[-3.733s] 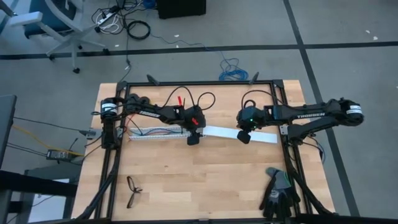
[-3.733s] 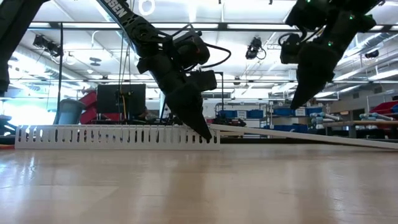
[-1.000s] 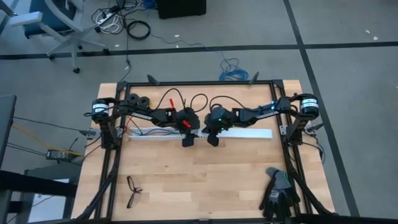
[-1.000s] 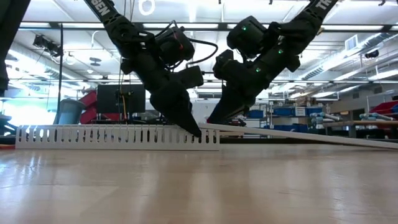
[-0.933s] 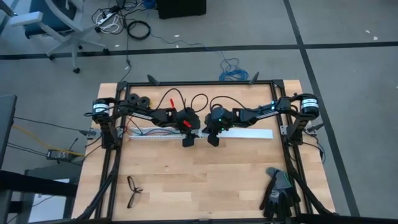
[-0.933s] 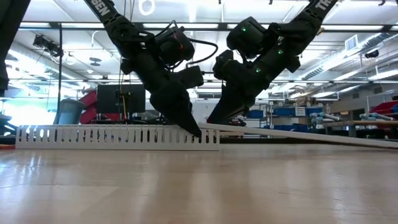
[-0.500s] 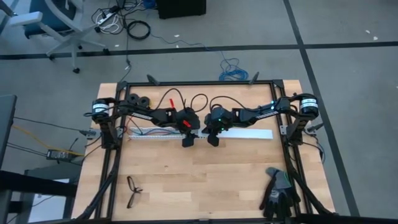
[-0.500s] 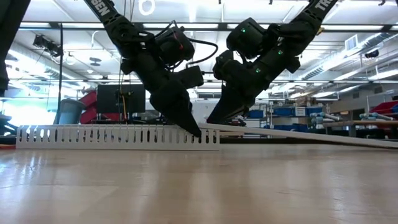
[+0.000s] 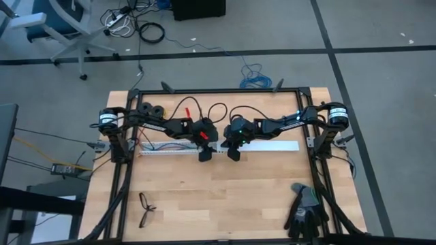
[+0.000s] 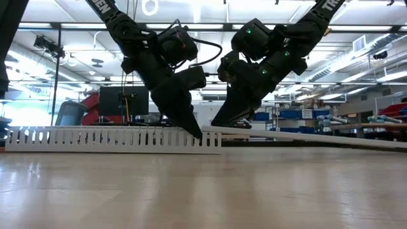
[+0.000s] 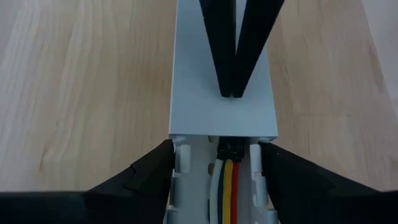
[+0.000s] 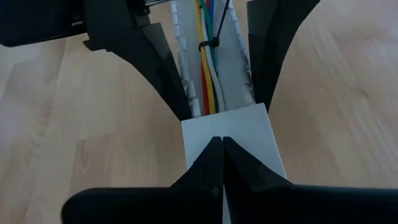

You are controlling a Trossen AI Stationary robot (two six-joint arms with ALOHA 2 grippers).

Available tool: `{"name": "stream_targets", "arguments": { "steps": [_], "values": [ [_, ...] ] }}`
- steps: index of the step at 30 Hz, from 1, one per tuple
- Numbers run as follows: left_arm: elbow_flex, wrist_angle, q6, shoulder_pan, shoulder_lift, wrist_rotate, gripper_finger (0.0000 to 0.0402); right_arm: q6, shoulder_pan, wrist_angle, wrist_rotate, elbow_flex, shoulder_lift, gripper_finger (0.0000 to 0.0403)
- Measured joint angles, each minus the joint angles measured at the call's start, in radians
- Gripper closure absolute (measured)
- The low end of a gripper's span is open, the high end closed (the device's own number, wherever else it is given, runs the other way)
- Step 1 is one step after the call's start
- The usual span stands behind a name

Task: Ziptie cables
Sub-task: Close the white cable duct

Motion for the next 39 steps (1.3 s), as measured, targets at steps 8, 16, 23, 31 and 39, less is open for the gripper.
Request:
{"name": "stream_targets", "arguments": {
  "steps": [8,16,23,31,39],
  "values": [
    [0.002,0.001,0.016,0.0,0.0,0.005,0.0102,0.001,0.0,0.001,0.0,-0.001,0.001,0.0403],
    [0.002,-0.027,0.021,0.0,-0.022,-0.002,0.0083,0.004,0.0,0.006,0.0,-0.002,0.001,0.0403],
    [0.002,-0.102,0.045,-0.002,-0.124,-0.048,0.0083,0.015,0.0,0.007,0.001,-0.002,0.001,0.0403],
    [0.002,-0.191,0.041,-0.019,-0.13,-0.05,0.0083,0.016,0.0,0.009,0.001,-0.002,0.001,0.0403],
    [0.002,-0.208,0.022,-0.032,-0.121,-0.065,0.0083,0.016,0.0,0.01,0.002,-0.002,0.001,0.0403]
  ]
}}
